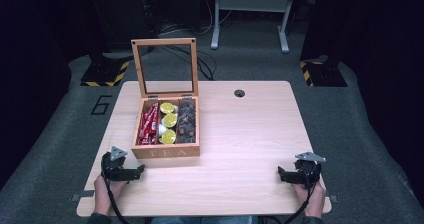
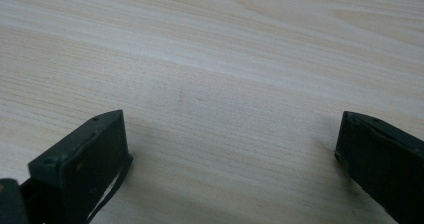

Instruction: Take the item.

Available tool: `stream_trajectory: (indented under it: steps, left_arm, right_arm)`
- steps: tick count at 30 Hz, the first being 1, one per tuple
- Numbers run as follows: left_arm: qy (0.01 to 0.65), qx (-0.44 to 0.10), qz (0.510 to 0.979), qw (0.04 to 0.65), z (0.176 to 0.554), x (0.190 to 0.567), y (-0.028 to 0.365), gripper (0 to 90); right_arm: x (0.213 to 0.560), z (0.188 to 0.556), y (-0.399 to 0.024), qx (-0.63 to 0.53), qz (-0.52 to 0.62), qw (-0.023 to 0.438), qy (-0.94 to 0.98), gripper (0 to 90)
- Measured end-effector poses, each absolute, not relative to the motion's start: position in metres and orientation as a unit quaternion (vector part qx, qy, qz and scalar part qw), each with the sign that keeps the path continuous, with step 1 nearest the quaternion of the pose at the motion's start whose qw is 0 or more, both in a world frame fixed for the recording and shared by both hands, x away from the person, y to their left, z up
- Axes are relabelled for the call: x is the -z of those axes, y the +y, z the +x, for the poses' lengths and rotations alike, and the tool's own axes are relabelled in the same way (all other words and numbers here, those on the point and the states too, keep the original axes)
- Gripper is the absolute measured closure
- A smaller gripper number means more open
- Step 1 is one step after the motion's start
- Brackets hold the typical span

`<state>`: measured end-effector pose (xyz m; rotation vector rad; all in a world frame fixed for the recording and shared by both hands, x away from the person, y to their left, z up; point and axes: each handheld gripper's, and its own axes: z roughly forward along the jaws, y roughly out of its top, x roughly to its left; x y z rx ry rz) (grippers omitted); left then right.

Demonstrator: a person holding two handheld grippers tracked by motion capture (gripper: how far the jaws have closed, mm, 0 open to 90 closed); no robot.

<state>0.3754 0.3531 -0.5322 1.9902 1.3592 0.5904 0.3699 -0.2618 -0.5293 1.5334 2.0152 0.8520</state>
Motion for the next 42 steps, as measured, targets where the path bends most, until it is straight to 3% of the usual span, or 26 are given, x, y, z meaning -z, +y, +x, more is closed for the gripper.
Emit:
stream_trajectory:
  steps: [24, 42]
  left_arm:
    - [0.516, -0.218, 0.760, 0.328, 0.372, 0.530, 0.354, 0.0]
    - [0.502, -0.231, 0.754, 0.355, 0.358, 0.500, 0.351, 0.7]
  right_arm:
    - [0.529, 0.371, -0.261, -0.309, 0.562, 0.231, 0.731, 0.0]
    - [0.529, 0.371, -0.261, -0.310, 0.559, 0.230, 0.734, 0.0]
